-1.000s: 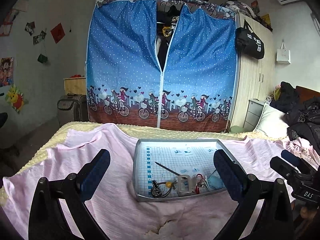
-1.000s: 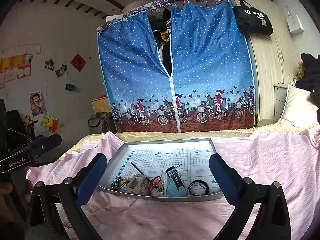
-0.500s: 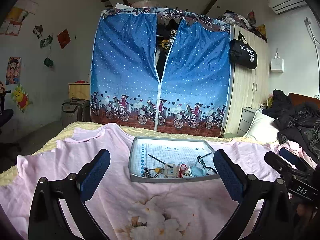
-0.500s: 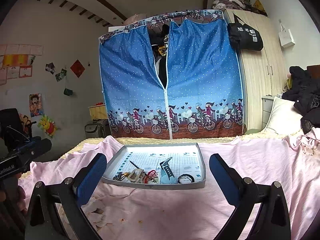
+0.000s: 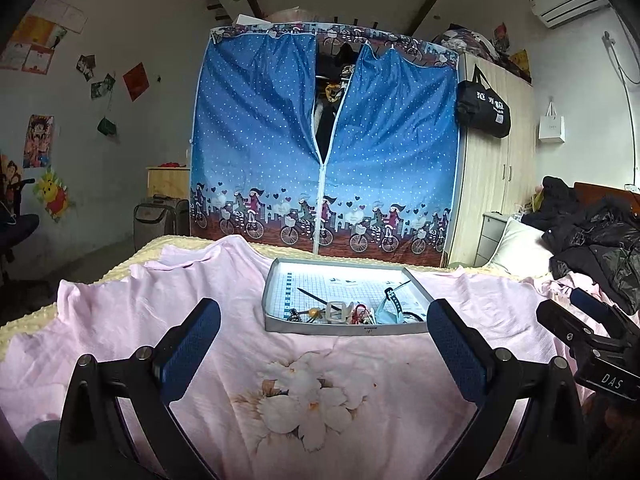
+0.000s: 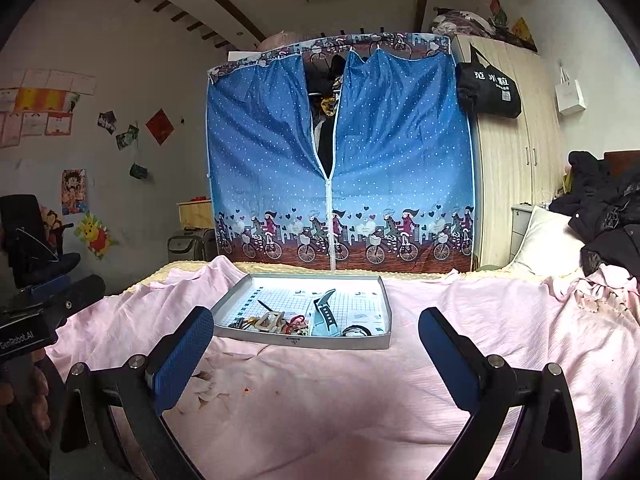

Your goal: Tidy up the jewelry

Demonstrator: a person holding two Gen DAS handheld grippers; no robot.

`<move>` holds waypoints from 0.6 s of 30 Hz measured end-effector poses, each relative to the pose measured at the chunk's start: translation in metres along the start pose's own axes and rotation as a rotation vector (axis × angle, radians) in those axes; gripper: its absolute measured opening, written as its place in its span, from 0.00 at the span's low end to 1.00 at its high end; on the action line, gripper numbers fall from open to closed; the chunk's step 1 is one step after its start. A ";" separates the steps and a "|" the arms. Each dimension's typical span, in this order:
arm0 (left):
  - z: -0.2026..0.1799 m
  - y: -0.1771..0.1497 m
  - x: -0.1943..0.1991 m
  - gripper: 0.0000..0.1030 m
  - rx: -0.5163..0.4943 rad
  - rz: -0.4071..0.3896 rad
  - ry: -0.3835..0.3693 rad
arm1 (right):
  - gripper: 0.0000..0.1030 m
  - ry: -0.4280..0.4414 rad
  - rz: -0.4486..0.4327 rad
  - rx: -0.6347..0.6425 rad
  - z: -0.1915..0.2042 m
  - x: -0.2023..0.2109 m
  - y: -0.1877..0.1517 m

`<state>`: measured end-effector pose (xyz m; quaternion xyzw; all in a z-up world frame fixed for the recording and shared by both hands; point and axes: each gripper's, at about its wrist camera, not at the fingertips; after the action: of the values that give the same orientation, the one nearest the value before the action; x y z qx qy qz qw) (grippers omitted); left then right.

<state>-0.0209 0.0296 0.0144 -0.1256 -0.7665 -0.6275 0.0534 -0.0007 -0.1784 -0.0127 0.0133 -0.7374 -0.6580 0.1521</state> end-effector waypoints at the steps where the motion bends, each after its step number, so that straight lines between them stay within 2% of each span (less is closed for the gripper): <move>1: -0.001 -0.001 0.001 0.98 -0.006 0.001 0.000 | 1.00 0.001 0.003 -0.003 0.000 0.001 -0.002; 7: -0.007 -0.006 0.002 0.98 -0.039 0.007 0.004 | 1.00 -0.001 0.012 -0.009 -0.001 -0.002 -0.003; 18: -0.003 -0.007 -0.002 0.98 -0.034 0.011 0.017 | 1.00 -0.002 0.016 -0.012 -0.003 -0.002 -0.006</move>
<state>-0.0215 0.0252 0.0079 -0.1257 -0.7545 -0.6412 0.0611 0.0005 -0.1817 -0.0186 0.0061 -0.7337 -0.6612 0.1567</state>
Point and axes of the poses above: each gripper's, at about its wrist camera, not at the fingertips, and x roughly against the way its jaws point, z to its left, y to its top, and after that the axes turned 8 degrees about x, right-handed
